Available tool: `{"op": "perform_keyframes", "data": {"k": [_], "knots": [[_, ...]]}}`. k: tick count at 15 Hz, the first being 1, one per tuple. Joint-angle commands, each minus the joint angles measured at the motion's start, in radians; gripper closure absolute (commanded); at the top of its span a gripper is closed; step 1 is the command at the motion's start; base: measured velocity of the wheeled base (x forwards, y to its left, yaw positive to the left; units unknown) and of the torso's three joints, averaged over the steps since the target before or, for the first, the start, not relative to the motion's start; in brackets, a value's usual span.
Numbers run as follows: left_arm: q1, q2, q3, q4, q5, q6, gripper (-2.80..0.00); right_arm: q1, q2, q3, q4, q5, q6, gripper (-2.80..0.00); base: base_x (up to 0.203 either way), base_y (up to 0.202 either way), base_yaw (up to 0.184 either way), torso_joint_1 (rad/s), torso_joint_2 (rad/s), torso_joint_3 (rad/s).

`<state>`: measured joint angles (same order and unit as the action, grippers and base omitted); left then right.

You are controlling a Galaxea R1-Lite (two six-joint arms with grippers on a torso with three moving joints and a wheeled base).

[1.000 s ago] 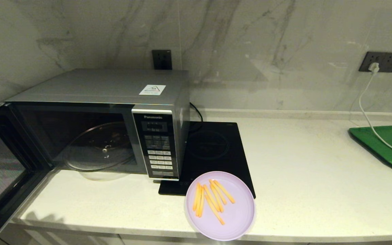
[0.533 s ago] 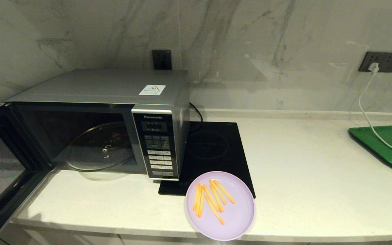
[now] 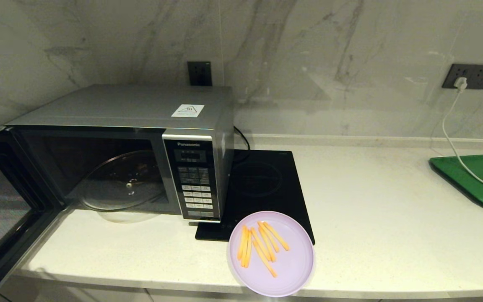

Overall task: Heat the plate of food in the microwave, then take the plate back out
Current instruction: Close the microwave oven

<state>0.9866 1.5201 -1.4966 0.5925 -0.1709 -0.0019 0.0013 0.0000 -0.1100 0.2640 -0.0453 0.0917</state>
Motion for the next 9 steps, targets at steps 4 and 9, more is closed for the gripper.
{"op": "perform_keyframes", "data": {"k": [4,9], "knots": [[-0.01,-0.032,0.003,0.098,-0.033,-0.002,0.0,0.0,0.0,0.001,0.001,-0.001,0.0,0.0,0.0,0.0,0.0,0.0,0.0,0.0],[-0.077,-0.062,0.008,0.194,-0.032,-0.075,0.0,0.0,0.0,0.001,0.001,-0.001,0.0,0.0,0.0,0.0,0.0,0.0,0.0,0.0]]}}
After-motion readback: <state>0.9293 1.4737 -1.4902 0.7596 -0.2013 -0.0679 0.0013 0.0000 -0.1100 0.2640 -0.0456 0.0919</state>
